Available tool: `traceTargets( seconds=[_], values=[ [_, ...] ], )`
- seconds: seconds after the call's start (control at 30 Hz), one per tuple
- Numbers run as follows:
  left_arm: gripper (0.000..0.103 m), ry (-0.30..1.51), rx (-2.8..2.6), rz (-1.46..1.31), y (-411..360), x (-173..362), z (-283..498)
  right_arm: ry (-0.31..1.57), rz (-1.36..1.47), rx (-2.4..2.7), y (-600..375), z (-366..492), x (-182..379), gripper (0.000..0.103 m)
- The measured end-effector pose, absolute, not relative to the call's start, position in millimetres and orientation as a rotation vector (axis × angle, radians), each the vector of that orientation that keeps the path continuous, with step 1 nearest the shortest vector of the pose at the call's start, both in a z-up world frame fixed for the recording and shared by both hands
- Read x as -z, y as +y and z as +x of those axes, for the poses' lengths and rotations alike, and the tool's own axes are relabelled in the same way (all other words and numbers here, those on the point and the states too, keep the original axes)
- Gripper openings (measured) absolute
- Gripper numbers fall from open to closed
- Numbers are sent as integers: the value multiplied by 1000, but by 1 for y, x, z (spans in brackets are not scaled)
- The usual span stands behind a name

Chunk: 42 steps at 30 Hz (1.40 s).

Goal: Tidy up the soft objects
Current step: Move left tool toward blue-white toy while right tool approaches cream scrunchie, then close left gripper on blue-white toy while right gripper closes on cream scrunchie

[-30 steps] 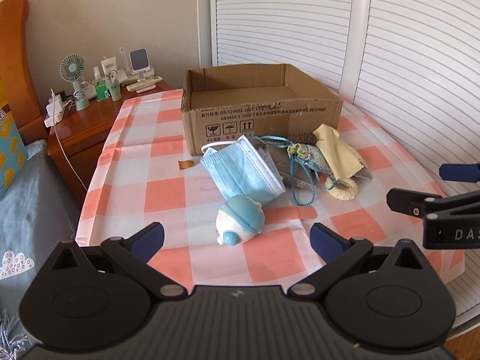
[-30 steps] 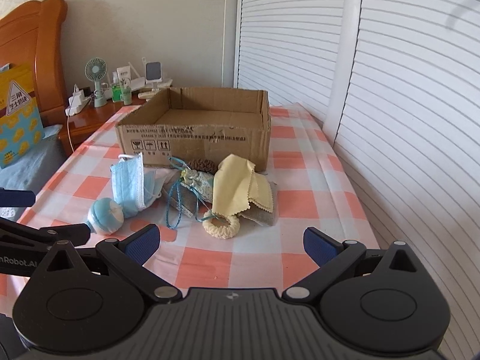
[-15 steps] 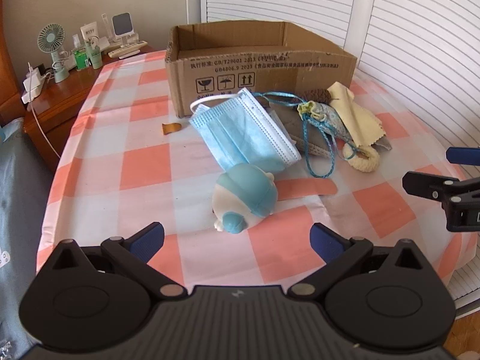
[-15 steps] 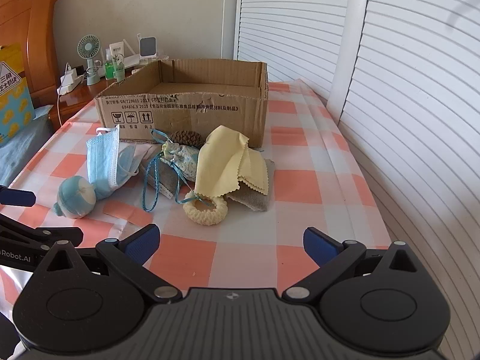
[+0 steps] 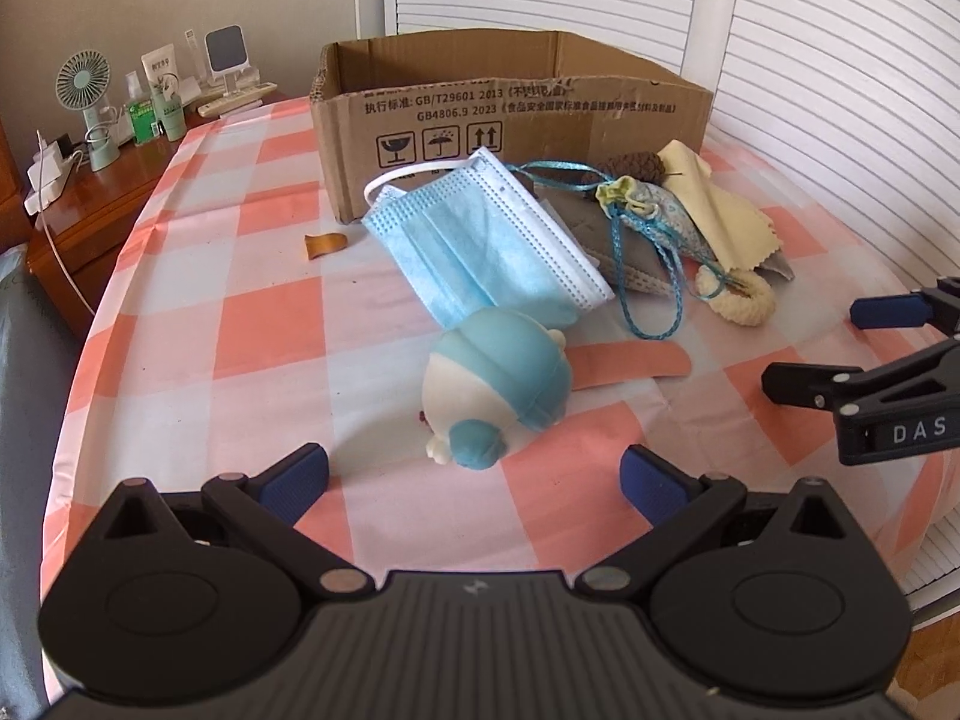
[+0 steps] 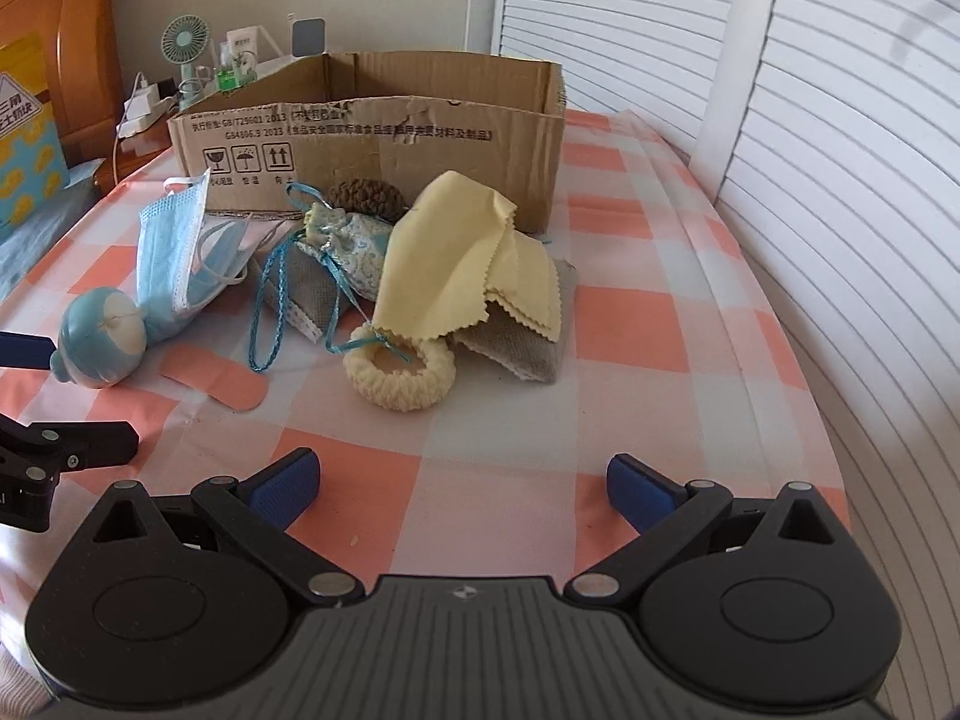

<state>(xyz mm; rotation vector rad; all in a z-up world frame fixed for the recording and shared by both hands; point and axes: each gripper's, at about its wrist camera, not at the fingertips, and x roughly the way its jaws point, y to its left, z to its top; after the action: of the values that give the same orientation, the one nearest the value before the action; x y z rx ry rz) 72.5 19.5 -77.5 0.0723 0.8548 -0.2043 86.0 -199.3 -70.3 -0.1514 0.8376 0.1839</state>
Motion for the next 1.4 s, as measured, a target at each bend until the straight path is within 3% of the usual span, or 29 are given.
traceTargets(
  seconds=[0.8,0.93,1.1,1.4],
  values=[
    [102,750,254,94,28,67,85,775,-161,-219,-184,99,75,103],
    [94,737,278,102,27,65,86,773,-165,-229,-181,104,76,103],
    [68,740,302,103,26,64,88,770,-165,-244,-178,105,76,103],
    [67,757,301,78,29,68,88,751,-169,-328,-166,102,74,86]
  ],
)
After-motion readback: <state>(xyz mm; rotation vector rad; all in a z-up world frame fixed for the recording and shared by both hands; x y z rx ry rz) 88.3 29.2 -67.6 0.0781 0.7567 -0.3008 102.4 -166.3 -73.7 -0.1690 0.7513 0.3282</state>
